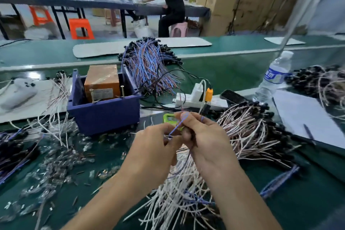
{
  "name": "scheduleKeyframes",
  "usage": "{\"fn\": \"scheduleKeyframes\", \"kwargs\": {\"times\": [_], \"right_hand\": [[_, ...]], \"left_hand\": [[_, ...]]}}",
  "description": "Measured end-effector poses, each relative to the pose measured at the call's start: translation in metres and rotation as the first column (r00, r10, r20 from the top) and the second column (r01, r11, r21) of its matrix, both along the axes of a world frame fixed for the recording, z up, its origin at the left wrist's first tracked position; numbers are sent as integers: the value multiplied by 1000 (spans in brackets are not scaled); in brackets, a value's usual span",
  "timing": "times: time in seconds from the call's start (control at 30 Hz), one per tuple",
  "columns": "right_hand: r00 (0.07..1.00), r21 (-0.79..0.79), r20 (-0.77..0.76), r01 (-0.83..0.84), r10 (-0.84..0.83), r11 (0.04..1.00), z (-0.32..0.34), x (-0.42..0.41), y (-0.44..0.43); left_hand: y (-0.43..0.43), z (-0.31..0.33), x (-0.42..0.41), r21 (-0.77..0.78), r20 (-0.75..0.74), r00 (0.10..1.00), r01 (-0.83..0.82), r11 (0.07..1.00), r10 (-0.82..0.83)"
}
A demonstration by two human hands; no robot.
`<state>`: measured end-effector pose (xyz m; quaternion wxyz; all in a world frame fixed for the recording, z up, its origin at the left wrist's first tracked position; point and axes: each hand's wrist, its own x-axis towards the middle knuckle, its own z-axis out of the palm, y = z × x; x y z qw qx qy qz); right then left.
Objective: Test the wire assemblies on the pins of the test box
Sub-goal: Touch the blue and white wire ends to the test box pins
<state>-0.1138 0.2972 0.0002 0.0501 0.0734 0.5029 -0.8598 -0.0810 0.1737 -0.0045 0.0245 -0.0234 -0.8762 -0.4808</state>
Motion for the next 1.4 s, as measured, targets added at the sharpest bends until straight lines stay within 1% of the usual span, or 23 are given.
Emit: {"fn": "scheduleKeyframes", "kwargs": {"times": [0.07, 0.1, 0.13, 0.2, 0.23, 0.3, 0.33, 0.37, 0.43, 0.47, 0.6, 0.67, 0.73, 0.87, 0.93, 1.0, 1.07, 1.13, 1.2, 1.27, 1.3, 1.33, 1.4], "right_hand": [[1000, -7, -2, 17, -17, 1000, -1, 1, 19], [999, -19, 1, 35, -35, 999, -1, 0, 30], [998, -44, 3, 58, -57, 997, 1, -1, 44], [995, -134, 19, 100, -99, 986, 6, -8, 75], [994, -173, 28, 112, -109, 978, 8, -11, 91], [991, -154, 35, 136, -132, 979, 9, -17, 118], [987, -72, 37, 159, -157, 985, 8, -19, 129], [981, 62, 33, 186, -189, 981, 7, -20, 137], [967, 322, 16, 234, -253, 917, 3, -23, 147], [962, 383, 17, 247, -274, 890, 1, -25, 151], [948, 386, 40, 276, -315, 880, -7, -21, 173], [940, 350, 52, 298, -336, 888, -11, -15, 189], [930, 370, 94, 300, -356, 879, -16, -8, 207], [921, 460, 169, 241, -351, 855, -29, 1, 232], [920, 518, 161, 230, -358, 824, -35, 5, 239], [921, 616, 116, 228, -372, 754, -40, 9, 245], [917, 709, 53, 244, -395, 662, -45, 13, 249], [908, 768, 12, 261, -420, 585, -49, 15, 250], [897, 810, -23, 275, -441, 517, -53, 17, 249], [881, 857, -76, 297, -467, 421, -55, 20, 248], [873, 891, -114, 301, -475, 340, -55, 21, 247], [869, 930, -161, 292, -468, 223, -55, 23, 247], [873, 971, -239, 213, -426, -109, -52, 26, 245]], "left_hand": [[11, 4, -4, -47, 12, 1000, 1, 999, 0], [16, 7, -6, 22, 30, 999, -32, 999, 31], [19, 9, -9, 150, 61, 996, -71, 986, 62], [24, 14, -16, 411, 135, 982, -176, 894, 131], [25, 15, -18, 502, 166, 973, -224, 836, 161], [25, 14, -20, 582, 202, 958, -285, 761, 204], [26, 12, -19, 585, 216, 954, -298, 754, 209], [28, 9, -18, 578, 230, 952, -301, 759, 202], [32, 2, -15, 552, 261, 950, -291, 781, 170], [35, 0, -12, 538, 278, 949, -282, 794, 149], [35, -3, -6, 544, 336, 940, -251, 801, 66], [28, -4, -1, 570, 337, 941, -229, 789, 29], [20, -7, 4, 563, 337, 941, -190, 804, -14], [12, -10, 15, 427, 382, 913, -39, 903, -142], [12, -11, 21, 267, 388, 909, 48, 962, -153], [13, -12, 26, 14, 365, 916, 173, 985, -166], [16, -10, 32, -150, 330, 924, 252, 956, -191], [20, -6, 39, -293, 218, 951, 277, 915, -218], [26, -4, 42, -337, 76, 958, 285, 897, -276], [37, -5, 42, -328, 16, 933, 346, 879, -361], [46, -6, 42, -330, 31, 910, 399, 856, -412], [57, -8, 42, -342, 64, 883, 457, 821, -465], [80, -14, 41, -365, 132, 815, 569, 737, -564]]}}
